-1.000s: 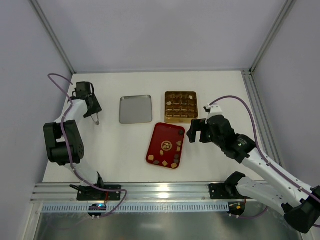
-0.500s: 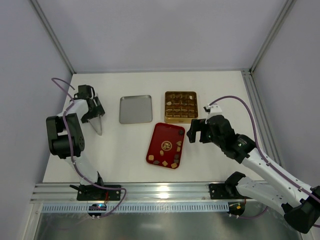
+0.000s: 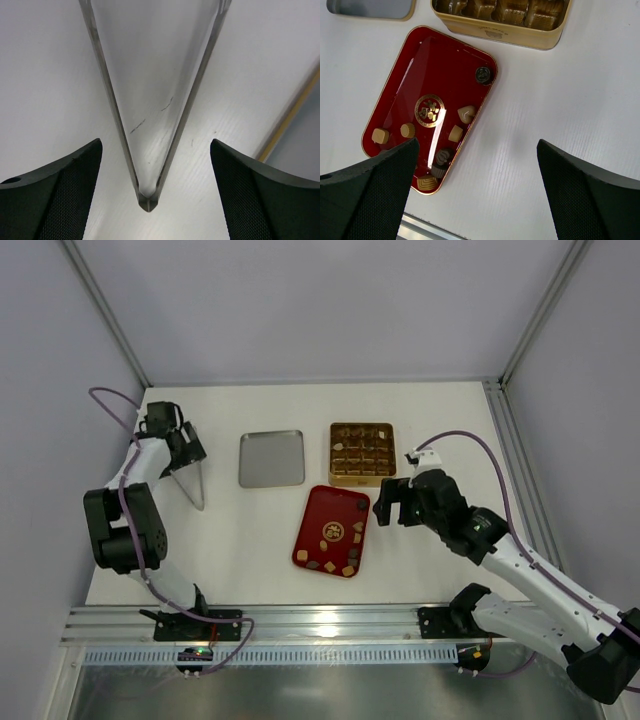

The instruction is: Pack the chocolate

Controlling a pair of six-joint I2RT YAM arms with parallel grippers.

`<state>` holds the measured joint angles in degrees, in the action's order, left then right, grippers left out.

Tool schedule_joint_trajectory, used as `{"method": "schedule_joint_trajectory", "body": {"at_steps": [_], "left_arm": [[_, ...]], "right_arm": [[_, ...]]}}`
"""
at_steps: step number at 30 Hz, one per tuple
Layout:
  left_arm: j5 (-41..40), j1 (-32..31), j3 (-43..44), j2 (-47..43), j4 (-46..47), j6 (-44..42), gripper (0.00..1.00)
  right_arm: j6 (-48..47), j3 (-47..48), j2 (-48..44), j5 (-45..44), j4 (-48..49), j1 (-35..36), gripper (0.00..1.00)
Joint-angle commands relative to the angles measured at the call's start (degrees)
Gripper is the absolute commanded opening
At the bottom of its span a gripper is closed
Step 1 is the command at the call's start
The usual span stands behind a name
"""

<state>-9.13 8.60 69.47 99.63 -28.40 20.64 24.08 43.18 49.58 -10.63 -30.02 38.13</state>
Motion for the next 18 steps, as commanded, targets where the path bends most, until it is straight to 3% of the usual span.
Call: {"method": "schedule_joint_trajectory", "body": {"at_steps": [1, 5, 12, 18], "left_arm": [[1.2, -0.6, 3.9, -8.7, -0.1, 1.2, 0.86], [4.2, -4.6, 6.5, -10.8, 0.2, 0.4, 0.8], [8.2, -12.0, 12.8, -0.9, 0.1, -0.9, 0.67], [8.9, -13.4, 16.4, 7.7, 0.2, -1.2, 0.56]], "right_arm": [[-0.9, 2.5, 0.7, -0.4, 0.2, -0.2, 1.0], [-1.2, 5.2, 2.6, -0.3, 0.5, -0.2, 1.0], [-0.9, 13.4, 12.1, 2.8, 5.1, -0.2, 1.0], [-1.1, 23.6, 25.9, 6.9, 10.5, -0.4, 1.0]]}}
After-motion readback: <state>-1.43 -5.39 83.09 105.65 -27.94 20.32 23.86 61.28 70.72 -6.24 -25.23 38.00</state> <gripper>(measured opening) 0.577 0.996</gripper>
